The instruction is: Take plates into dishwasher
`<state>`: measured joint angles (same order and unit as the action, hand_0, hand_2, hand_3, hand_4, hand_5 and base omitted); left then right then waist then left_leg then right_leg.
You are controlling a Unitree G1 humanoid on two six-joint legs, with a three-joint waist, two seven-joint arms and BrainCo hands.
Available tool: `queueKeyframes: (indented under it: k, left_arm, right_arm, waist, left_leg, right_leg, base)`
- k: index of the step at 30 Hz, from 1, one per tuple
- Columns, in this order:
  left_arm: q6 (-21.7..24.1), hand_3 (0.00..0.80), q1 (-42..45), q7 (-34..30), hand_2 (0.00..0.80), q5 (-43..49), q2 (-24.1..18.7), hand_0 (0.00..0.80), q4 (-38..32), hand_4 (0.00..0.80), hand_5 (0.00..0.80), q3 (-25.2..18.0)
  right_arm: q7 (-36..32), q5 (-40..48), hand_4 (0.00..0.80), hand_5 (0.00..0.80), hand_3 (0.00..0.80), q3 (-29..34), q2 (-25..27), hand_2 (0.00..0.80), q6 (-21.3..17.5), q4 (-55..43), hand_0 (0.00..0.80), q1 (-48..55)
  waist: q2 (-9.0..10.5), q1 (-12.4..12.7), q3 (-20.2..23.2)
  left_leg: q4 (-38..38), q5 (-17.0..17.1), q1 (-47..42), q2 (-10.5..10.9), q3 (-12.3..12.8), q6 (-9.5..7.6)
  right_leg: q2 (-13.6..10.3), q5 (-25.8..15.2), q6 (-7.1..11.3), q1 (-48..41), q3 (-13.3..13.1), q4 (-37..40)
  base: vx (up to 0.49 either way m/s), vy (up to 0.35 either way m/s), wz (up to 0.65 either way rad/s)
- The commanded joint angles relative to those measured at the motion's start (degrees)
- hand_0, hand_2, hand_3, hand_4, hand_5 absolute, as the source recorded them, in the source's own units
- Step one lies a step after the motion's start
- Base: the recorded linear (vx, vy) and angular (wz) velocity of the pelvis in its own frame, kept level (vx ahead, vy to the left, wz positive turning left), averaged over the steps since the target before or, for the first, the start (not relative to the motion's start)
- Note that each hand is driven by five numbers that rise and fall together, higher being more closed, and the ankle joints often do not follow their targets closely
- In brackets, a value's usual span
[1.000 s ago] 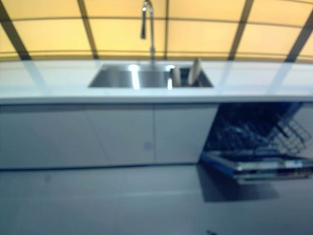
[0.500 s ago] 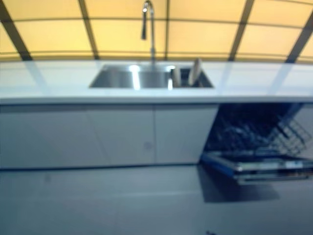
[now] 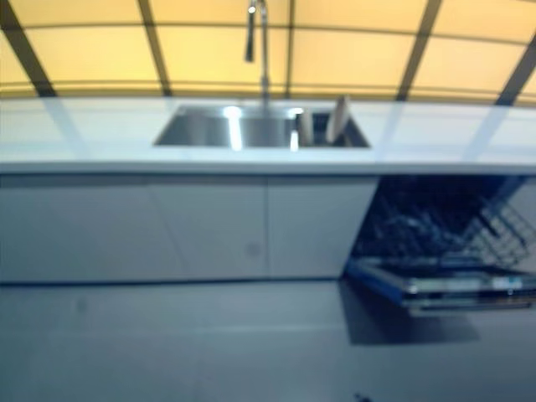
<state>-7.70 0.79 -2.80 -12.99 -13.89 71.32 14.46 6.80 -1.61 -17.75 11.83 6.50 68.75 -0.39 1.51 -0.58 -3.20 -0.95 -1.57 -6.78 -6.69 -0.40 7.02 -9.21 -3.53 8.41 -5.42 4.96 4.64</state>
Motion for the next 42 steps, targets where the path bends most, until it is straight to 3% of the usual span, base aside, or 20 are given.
queueKeyframes:
  k: [1, 3, 5, 7, 8, 10, 11, 13, 18, 21, 25, 27, 29, 30, 32, 33, 35, 38, 40, 42]
  left_arm:
    - [0.66, 0.000, -4.05, 2.06, 0.000, -4.15, 2.30, 0.000, 2.26, 0.000, 0.000, -2.81]
    - [1.22, 0.000, -3.25, 2.32, 0.000, -4.36, 2.54, 0.000, 2.82, 0.000, 0.000, -5.01]
    - [0.88, 0.000, -2.51, 2.35, 0.000, -5.16, 2.59, 0.000, 3.09, 0.000, 0.000, -5.54]
    - [1.21, 0.000, -1.31, 2.62, 0.000, -5.54, 2.72, 0.000, 3.26, 0.000, 0.000, -5.52]
    - [1.08, 0.000, -0.88, 2.83, 0.000, -5.62, 2.82, 0.000, 3.29, 0.000, 0.000, -5.51]
    - [0.40, 0.000, -0.63, 2.97, 0.000, -5.76, 2.95, 0.000, 3.25, 0.000, 0.000, -5.51]
    - [0.04, 0.000, -0.76, 2.97, 0.000, -6.01, 3.18, 0.000, 3.58, 0.000, 0.000, -5.51]
    - [-0.19, 0.000, -0.93, 2.65, 0.000, -7.47, 2.94, 0.000, 3.69, 0.000, 0.000, -6.23]
    - [-0.79, 0.000, -1.29, 3.04, 0.000, -5.78, 1.80, 0.000, 3.34, 0.000, 0.000, -6.64]
    - [-2.05, 0.000, -3.24, 1.79, 0.000, -2.41, 0.61, 0.000, 3.32, 0.000, 0.000, -5.23]
    - [-2.49, 0.000, -3.63, 1.01, 0.000, 0.71, -0.36, 0.000, 3.97, 0.000, 0.000, -4.66]
    - [-2.83, 0.000, -3.77, 1.63, 0.000, 0.81, -0.62, 0.000, 3.92, 0.000, 0.000, -3.54]
    - [-2.67, 0.000, -4.31, 1.89, 0.000, -0.50, -0.68, 0.000, 3.84, 0.000, 0.000, -2.84]
    - [-2.73, 0.000, -4.97, 1.61, 0.000, -1.05, -0.67, 0.000, 3.80, 0.000, 0.000, -2.18]
    - [-2.38, 0.000, -5.92, 1.60, 0.000, -1.39, -0.29, 0.000, 4.19, 0.000, 0.000, -1.89]
    - [-2.23, 0.000, -6.14, 1.62, 0.000, -1.55, -0.18, 0.000, 4.38, 0.000, 0.000, -2.04]
    - [-1.39, 0.000, -5.92, 1.66, 0.000, -1.58, 0.24, 0.000, 4.49, 0.000, 0.000, -2.20]
    - [-1.04, 0.000, -4.77, 0.94, 0.000, -0.81, 0.87, 0.000, 4.35, 0.000, 0.000, -3.07]
    - [-0.46, 0.000, -3.52, -2.13, 0.000, 1.69, 1.24, 0.000, 4.29, 0.000, 0.000, -3.13]
    - [-0.09, 0.000, -2.69, -1.36, 0.000, 2.17, 1.47, 0.000, 4.21, 0.000, 0.000, -3.11]
  right_arm:
    - [0.61, 0.57, 0.000, 0.000, 0.000, -1.78, 0.91, 0.000, 2.00, 0.79, 0.000, -5.24]
    - [0.27, -0.51, 0.000, 0.000, 0.000, -1.74, 1.65, 0.000, 2.73, 1.47, 0.000, -5.20]
    - [0.35, -0.56, 0.000, 0.000, 0.000, -1.35, 2.14, 0.000, 2.82, 3.09, 0.000, -5.43]
    - [0.25, -1.03, 0.000, 0.000, 0.000, -0.59, 2.44, 0.000, 2.80, 4.32, 0.000, -5.43]
    - [0.33, -0.98, 0.000, 0.000, 0.000, -0.21, 2.52, 0.000, 2.85, 4.76, 0.000, -5.23]
    - [0.63, -0.88, 0.000, 0.000, 0.000, 0.54, 2.74, 0.000, 2.82, 5.22, 0.000, -5.00]
    - [0.93, -1.13, 0.000, 0.000, 0.000, 1.45, 3.01, 0.000, 3.00, 5.37, 0.000, -4.88]
    - [0.84, -2.36, 0.000, 0.000, 0.000, 1.89, 3.21, 0.000, 2.71, 5.85, 0.000, -5.07]
    - [0.24, -3.46, 0.000, 0.000, 0.000, 2.52, 2.23, 0.000, 0.90, 5.26, 0.000, -4.71]
    - [2.39, -1.06, 0.000, 0.000, 0.000, 2.41, 1.72, 0.000, -0.12, 4.55, 0.000, -5.63]
    - [3.58, -1.24, 0.000, 0.000, 0.000, 3.21, 1.32, 0.000, -1.50, 4.22, 0.000, -5.86]
    - [3.72, -1.87, 0.000, 0.000, 0.000, 2.30, 1.64, 0.000, -1.66, 3.61, 0.000, -5.78]
    - [3.58, -1.17, 0.000, 0.000, 0.000, 1.58, 2.18, 0.000, -1.86, 3.34, 0.000, -5.66]
    - [3.51, -0.68, 0.000, 0.000, 0.000, 1.33, 2.45, 0.000, -1.96, 3.23, 0.000, -5.55]
    - [3.09, -0.64, 0.000, 0.000, 0.000, 1.24, 2.65, 0.000, -2.64, 3.72, 0.000, -5.49]
    - [2.86, -1.04, 0.000, 0.000, 0.000, 1.28, 2.65, 0.000, -3.02, 4.06, 0.000, -5.59]
    - [2.77, -0.68, 0.000, 0.000, 0.000, 1.20, 2.39, 0.000, -2.64, 4.45, 0.000, -5.78]
    - [2.65, -0.49, 0.000, 0.000, 0.000, 0.95, 2.02, 0.000, -1.17, 4.22, 0.000, -5.95]
    - [2.04, 0.88, 0.000, 0.000, 0.000, 1.50, 2.41, 0.000, -1.41, 3.65, 0.000, -5.85]
    - [0.88, -0.06, 0.000, 0.000, 0.000, 1.33, 2.70, 0.000, -0.26, 2.68, 0.000, -5.83]
  waist:
    - [2.35, 1.12, -5.61]
    - [1.82, 2.63, -7.76]
    - [-0.30, 3.81, -8.61]
    - [-2.72, 5.65, -8.66]
    - [-3.00, 6.43, -8.73]
    - [-3.11, 6.94, -8.52]
    - [-3.24, 6.57, -7.94]
    - [-2.82, 6.43, -6.58]
    - [-1.32, 7.17, -3.74]
    - [-0.28, 6.81, -1.55]
    - [-0.47, 5.96, -0.26]
    - [-1.63, 3.52, -0.86]
    - [-2.31, 1.47, -1.64]
    - [-2.16, 0.33, -2.23]
    - [-1.01, -2.46, -3.35]
    - [-1.22, -3.25, -3.90]
    - [-1.01, -3.63, -4.40]
    - [-0.56, -2.90, -3.76]
    - [-0.43, -2.65, -2.77]
    - [-0.40, -2.83, -1.64]
  left_leg:
    - [19.61, -1.22, 7.87, 8.40, 1.19, -7.78]
    - [26.21, 4.50, 15.92, 8.06, 0.67, -6.83]
    - [17.05, 8.06, 15.86, 7.93, 0.24, -5.74]
    - [3.51, 14.18, 17.57, 7.34, -0.78, -3.74]
    - [0.24, 16.69, 18.25, 7.86, -1.26, -3.06]
    - [-0.70, 18.05, 19.35, 8.29, -1.13, -2.69]
    - [1.13, 16.77, 19.76, 7.74, 1.16, -3.09]
    - [1.84, 12.89, 18.83, 7.96, 2.90, -4.16]
    - [6.19, 7.19, 17.27, 9.21, 1.82, -6.90]
    - [6.64, 4.78, 15.13, 10.90, 1.95, -9.64]
    - [4.97, 4.04, 12.66, 12.11, 2.31, -11.29]
    - [3.21, 3.54, 8.71, 11.41, 1.46, -10.97]
    - [1.44, 3.48, 4.94, 11.00, 0.58, -10.00]
    - [0.61, 2.62, 3.24, 11.50, -0.52, -9.88]
    - [-0.17, 0.04, 0.08, 13.44, -4.28, -10.03]
    - [0.13, -1.10, -1.00, 13.52, -5.75, -10.16]
    - [1.93, -3.66, -2.04, 14.29, -7.89, -11.08]
    - [3.94, -4.80, -2.37, 14.39, -8.47, -10.89]
    - [6.25, -6.30, -4.05, 12.46, -6.72, -9.69]
    - [9.73, -3.93, -5.62, 10.19, -5.95, -7.65]
  right_leg:
    - [7.43, 4.68, -8.60, -0.25, -0.49, -6.99]
    - [8.25, 5.46, -9.53, -1.29, -2.05, -8.35]
    - [10.11, 6.73, -8.97, -3.33, -3.83, -8.46]
    - [12.26, 7.94, -8.54, -7.25, -6.57, -7.15]
    - [12.49, 8.45, -8.52, -9.46, -8.16, -6.45]
    - [12.48, 9.32, -8.54, -11.40, -9.69, -5.92]
    - [11.83, 10.42, -8.23, -11.90, -9.53, -6.06]
    - [9.69, 10.87, -6.74, -12.29, -8.66, -6.50]
    - [6.49, 12.79, -5.55, -13.96, -5.71, -8.62]
    - [5.11, 9.93, -4.61, -12.01, -3.99, -13.52]
    - [4.29, 3.39, -2.85, -7.31, -2.47, -25.41]
    - [6.07, 2.72, -3.22, 0.78, -2.00, -26.39]
    - [6.51, 3.14, -3.77, 5.77, -0.53, -20.51]
    - [6.43, 1.39, -3.76, 8.60, -0.89, -15.46]
    - [5.60, -8.03, -1.03, 15.21, -4.40, -5.50]
    - [6.30, -9.30, -0.82, 16.59, -5.37, -3.58]
    - [7.06, -8.87, -1.76, 16.72, -6.51, -5.12]
    - [7.26, -7.39, -3.02, 14.03, -5.80, -6.57]
    - [7.36, -5.10, -4.31, 11.58, -3.94, -7.20]
    - [7.79, -3.82, -5.54, 10.20, -2.05, -6.90]
  base:
    - [0.036, -0.107, 0.10]
    - [0.124, -0.041, 0.10]
    - [0.286, 0.100, -0.18]
    - [0.442, 0.136, -0.54]
    - [0.438, 0.132, -1.01]
    - [0.298, 0.148, -1.29]
    - [0.256, 0.202, -0.45]
    - [0.319, 0.237, 0.47]
    - [0.349, 0.181, 0.04]
    - [0.317, 0.200, -0.07]
    - [0.313, 0.161, 0.05]
    - [0.356, 0.119, -0.02]
    - [0.360, -0.010, 0.33]
    - [0.441, -0.102, 0.43]
    - [0.472, -0.155, 0.51]
    - [0.381, -0.133, 0.69]
    - [0.387, -0.151, 0.61]
    - [0.341, -0.149, 0.47]
    - [0.388, -0.141, 0.58]
    - [0.331, -0.126, 0.52]
